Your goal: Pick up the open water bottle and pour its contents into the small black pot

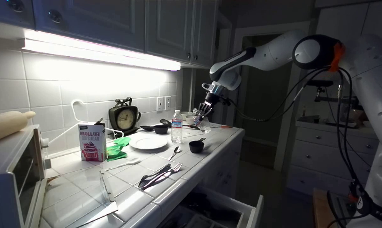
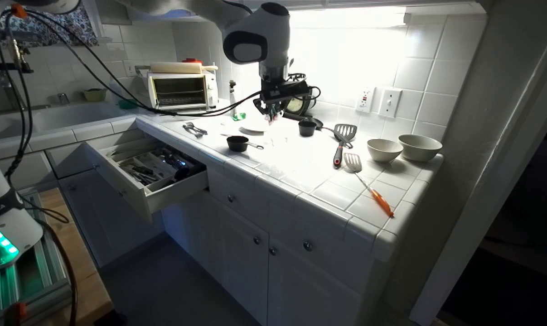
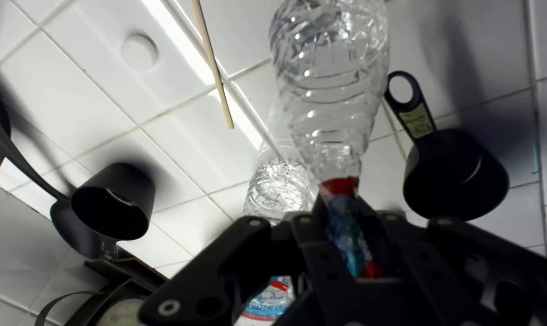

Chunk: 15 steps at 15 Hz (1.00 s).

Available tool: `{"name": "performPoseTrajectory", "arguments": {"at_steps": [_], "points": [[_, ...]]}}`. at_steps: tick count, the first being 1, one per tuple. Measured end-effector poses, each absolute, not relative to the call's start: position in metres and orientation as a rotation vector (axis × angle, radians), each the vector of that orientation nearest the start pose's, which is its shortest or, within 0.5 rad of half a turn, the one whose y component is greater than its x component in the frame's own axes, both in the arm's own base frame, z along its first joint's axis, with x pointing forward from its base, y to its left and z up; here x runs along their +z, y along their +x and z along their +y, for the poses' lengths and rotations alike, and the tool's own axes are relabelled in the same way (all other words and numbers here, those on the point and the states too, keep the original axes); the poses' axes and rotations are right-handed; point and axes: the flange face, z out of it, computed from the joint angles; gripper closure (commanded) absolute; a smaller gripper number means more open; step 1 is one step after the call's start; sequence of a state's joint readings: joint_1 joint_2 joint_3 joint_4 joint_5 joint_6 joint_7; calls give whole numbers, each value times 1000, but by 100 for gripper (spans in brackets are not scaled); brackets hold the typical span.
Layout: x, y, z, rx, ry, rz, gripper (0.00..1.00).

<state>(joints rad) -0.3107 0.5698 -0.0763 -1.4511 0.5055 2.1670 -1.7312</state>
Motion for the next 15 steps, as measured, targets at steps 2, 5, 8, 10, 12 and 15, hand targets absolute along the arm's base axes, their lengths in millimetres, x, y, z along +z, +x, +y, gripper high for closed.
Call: {"name": "performPoseTrajectory", "arguments": {"at_steps": [2,5,8,10,12,15], "points": [[377,678,-235,-522,-2558,-1666,98],[378,672,-214,-350,-2527,-1795,98],[379,668,-194,-203,-2480,-1910,98],[378,667,-182,-116,-2444,-1977,98],[375,666,-171,-25,-2405,-2043,98],[369,665,-154,139,-2337,-2151,98]]}}
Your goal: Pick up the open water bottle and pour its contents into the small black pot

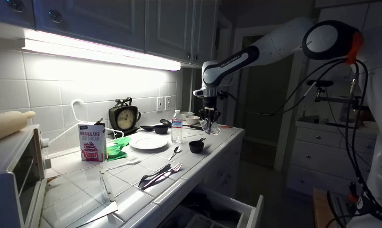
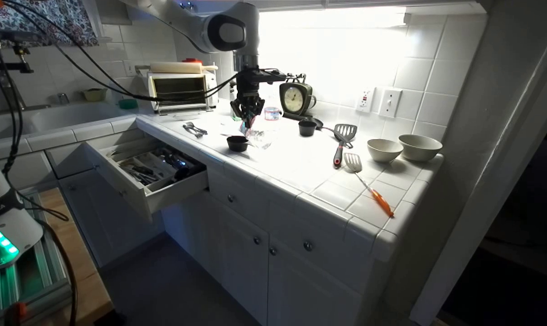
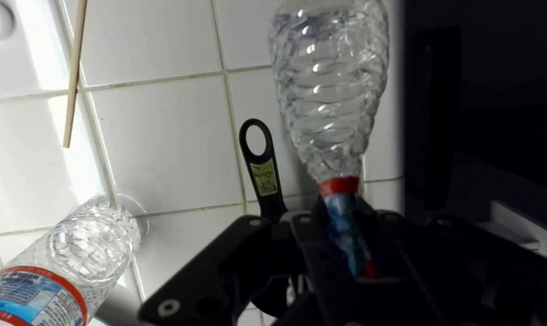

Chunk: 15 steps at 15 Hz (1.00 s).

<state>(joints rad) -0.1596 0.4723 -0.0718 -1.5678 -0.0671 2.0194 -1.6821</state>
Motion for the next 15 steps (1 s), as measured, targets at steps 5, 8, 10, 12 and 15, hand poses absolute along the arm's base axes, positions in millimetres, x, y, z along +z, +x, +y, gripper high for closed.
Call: {"name": "performPoseTrajectory", "arguments": {"at_steps": [5,8,10,12,15], "points": [[360,667,-128,355,-2268,-2297,98],[358,668,-115,472,-2255,-2371,98],[359,670,-109,530,-2262,-2415,98],[359,673,-104,579,-2278,-2456,98],[354,674,-99,642,-2302,-2499,98]]}}
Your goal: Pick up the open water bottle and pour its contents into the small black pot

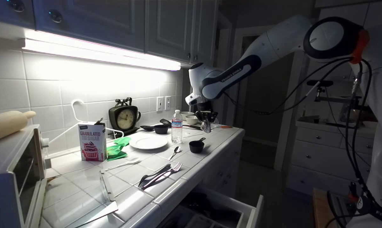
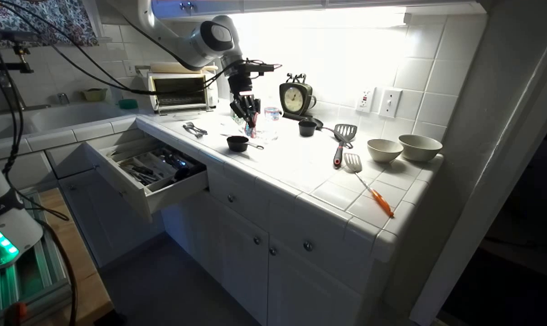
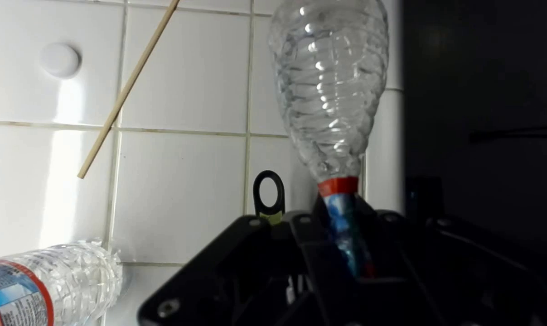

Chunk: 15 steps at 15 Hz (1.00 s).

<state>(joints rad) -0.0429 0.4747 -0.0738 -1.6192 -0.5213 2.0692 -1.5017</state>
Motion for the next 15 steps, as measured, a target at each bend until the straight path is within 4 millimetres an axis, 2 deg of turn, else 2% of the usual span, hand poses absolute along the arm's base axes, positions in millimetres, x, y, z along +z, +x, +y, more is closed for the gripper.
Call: {"name": "performPoseTrajectory", "arguments": {"at_steps": [15], "points": [[334,673,-86,-625,1791,1962,98]]}}
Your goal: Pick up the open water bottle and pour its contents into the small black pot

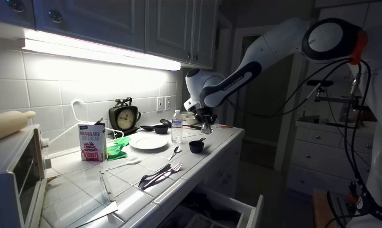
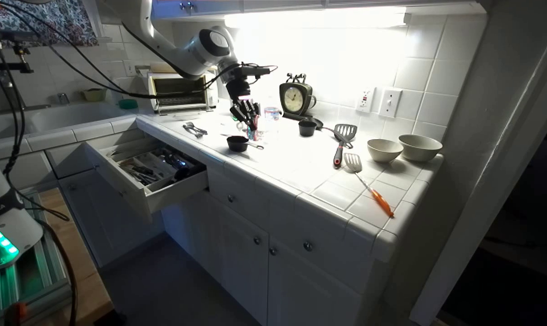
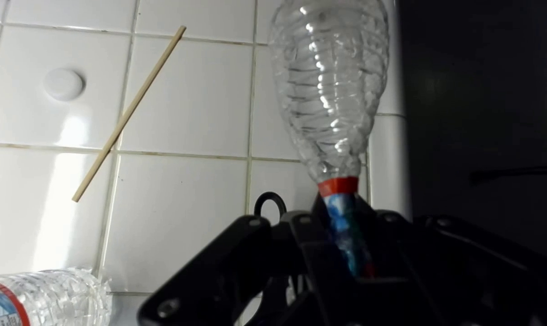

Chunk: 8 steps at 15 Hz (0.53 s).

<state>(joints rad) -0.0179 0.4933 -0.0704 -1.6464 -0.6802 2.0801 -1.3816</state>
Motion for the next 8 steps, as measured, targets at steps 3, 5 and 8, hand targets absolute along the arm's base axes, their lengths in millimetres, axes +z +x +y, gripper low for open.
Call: {"name": "performPoseTrajectory", "arguments": {"at_steps": [3,5,8], "points": [[332,674,-81,-636,1768,1957,98],[330,675,-78,-644,1752,1955,98],[327,676,-75,-657,1733,1949,98]]}}
